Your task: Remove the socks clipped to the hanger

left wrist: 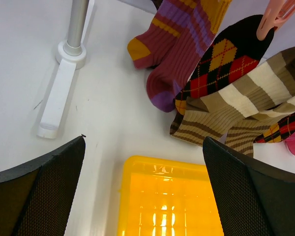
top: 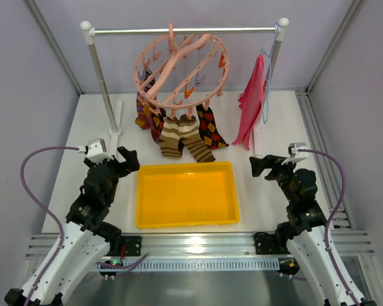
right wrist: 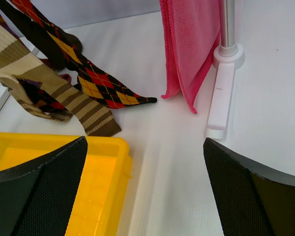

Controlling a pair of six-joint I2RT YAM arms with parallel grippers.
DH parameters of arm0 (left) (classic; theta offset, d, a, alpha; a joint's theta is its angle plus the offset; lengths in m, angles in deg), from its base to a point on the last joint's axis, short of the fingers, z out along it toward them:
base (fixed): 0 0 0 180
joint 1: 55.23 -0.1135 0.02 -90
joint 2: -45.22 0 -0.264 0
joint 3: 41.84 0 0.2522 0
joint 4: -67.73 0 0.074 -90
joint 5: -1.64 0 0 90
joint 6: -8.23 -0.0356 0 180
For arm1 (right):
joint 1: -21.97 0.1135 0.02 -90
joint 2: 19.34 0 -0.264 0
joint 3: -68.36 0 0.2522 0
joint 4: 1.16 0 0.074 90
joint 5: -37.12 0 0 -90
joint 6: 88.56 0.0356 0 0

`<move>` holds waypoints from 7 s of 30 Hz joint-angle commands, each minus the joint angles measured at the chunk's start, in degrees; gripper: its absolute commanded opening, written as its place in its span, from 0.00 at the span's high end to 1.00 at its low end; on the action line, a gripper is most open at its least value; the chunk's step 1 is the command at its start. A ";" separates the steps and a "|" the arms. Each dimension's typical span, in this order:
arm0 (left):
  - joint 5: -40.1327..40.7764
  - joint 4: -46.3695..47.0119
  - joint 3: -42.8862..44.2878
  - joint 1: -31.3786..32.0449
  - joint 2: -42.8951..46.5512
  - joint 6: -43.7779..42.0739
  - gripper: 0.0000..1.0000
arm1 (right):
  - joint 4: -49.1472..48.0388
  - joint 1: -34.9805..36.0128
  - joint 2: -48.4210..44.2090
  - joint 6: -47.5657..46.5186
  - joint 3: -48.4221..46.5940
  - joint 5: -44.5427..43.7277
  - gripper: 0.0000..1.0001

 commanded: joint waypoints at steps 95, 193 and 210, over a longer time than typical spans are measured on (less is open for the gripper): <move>-10.43 14.41 -6.15 7.10 3.66 -2.52 0.00 | -15.29 35.30 58.84 -12.16 -46.21 -12.59 0.95; 7.95 36.74 0.18 37.78 -29.57 -7.79 1.00 | -2.28 45.15 37.13 -2.67 -37.85 -28.07 0.00; 3.28 34.45 -2.11 37.78 -23.15 -6.74 1.00 | -3.24 45.15 55.24 -8.73 -54.47 -26.13 0.03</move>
